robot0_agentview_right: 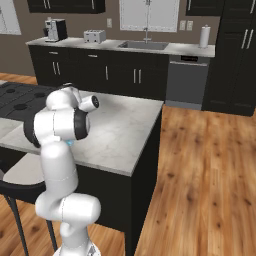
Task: Stack the yogurt containers by placing the smaller containers on top of the larger containers.
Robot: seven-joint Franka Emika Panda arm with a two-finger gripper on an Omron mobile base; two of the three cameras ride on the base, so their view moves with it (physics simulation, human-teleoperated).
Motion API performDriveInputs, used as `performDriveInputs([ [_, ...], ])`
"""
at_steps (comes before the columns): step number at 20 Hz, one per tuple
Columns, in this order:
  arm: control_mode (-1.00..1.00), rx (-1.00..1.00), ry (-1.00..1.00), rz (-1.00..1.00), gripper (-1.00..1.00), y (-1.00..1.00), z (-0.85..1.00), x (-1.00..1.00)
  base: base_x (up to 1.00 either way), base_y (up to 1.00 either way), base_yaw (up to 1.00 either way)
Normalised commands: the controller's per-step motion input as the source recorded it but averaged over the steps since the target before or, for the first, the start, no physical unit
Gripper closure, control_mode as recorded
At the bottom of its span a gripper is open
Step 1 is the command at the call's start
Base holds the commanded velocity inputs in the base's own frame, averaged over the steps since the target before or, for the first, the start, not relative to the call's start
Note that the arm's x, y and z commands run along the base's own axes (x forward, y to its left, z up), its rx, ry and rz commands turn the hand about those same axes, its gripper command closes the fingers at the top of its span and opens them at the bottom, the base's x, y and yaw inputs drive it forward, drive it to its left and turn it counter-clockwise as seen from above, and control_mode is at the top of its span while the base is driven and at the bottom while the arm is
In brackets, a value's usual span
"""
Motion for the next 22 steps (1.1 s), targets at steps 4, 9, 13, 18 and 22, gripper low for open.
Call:
performDriveInputs([
  [4,-1.0,0.0,0.0,-0.05,1.0,0.14,-0.07,0.17,0.0,0.0,0.0],
  [9,-1.0,0.0,0.0,-0.05,1.0,0.16,-0.05,0.19,0.0,0.0,0.0],
  [13,-1.0,0.0,0.0,-0.04,1.0,0.12,-0.1,0.24,0.0,0.0,0.0],
  [18,-1.0,0.0,0.0,-0.04,1.0,0.11,-0.13,0.26,0.0,0.0,0.0],
  [22,-1.0,0.0,0.0,-0.04,1.0,0.09,-0.1,0.28,0.0,0.0,0.0],
])
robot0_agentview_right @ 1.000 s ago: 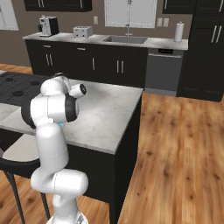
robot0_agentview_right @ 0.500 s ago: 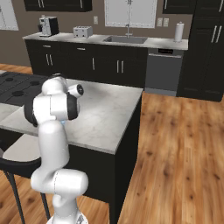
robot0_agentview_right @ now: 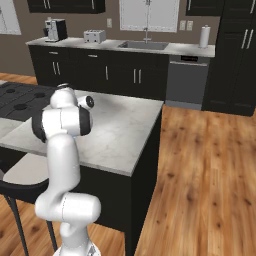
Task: Stack the yogurt containers by placing the smaller containers on top of the larger containers.
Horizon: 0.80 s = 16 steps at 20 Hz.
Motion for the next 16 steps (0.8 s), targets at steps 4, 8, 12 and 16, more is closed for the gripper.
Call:
performDriveInputs([
  [4,-1.0,0.0,0.0,-0.02,1.0,0.02,-0.04,0.09,0.0,0.0,0.0],
  [8,-1.0,0.0,0.0,0.0,1.0,0.0,-0.02,0.0,0.0,0.0,0.0],
  [12,-1.0,0.0,0.0,0.0,1.0,0.0,-0.02,0.0,0.0,0.0,0.0],
  [16,-1.0,0.0,-0.02,0.0,-1.0,0.0,0.0,-0.09,0.0,0.0,0.0],
])
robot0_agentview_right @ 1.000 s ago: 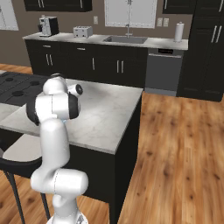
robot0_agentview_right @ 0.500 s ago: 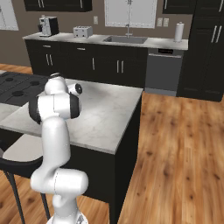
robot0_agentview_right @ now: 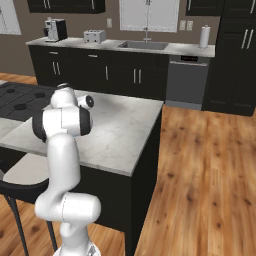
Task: Stack the yogurt containers by placing the smaller containers on top of the larger containers.
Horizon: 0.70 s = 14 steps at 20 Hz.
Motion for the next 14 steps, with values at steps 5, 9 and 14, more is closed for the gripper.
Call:
performDriveInputs([
  [5,-1.0,0.0,-0.02,0.0,-1.0,-0.05,0.0,-0.24,0.0,0.0,0.0],
  [9,-1.0,0.03,-0.04,0.0,-1.0,-0.26,0.0,-0.42,0.0,0.0,0.0],
  [14,-1.0,0.09,-0.07,0.0,-1.0,-0.41,0.04,-0.44,0.0,0.0,0.0],
])
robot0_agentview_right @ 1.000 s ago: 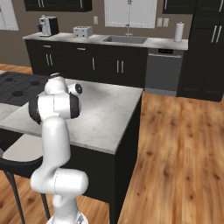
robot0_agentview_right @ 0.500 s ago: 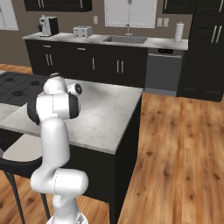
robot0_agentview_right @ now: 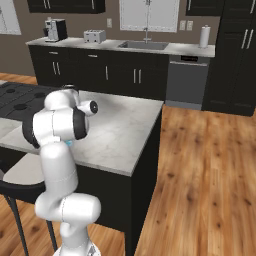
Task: Stack the yogurt containers by placing the smaller containers on top of the larger containers.
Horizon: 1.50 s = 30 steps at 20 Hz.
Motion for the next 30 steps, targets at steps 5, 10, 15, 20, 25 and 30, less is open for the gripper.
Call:
performDriveInputs([
  [5,-1.0,0.16,-0.09,0.0,-1.0,-0.58,0.19,-0.43,0.0,0.0,0.0],
  [10,-1.0,0.15,-0.08,0.0,-1.0,-0.31,0.3,-0.34,0.0,0.0,0.0],
  [15,-1.0,0.02,0.0,0.0,-1.0,0.0,0.05,-0.19,0.0,0.0,0.0],
  [20,-1.0,-0.02,0.05,0.01,-1.0,0.0,0.0,-0.26,0.0,0.0,0.0],
  [25,-1.0,-0.04,0.05,0.03,-1.0,0.0,0.02,-0.19,0.0,0.0,0.0],
  [30,-1.0,-0.01,0.04,0.05,-1.0,-0.03,0.01,-0.03,0.0,0.0,0.0],
])
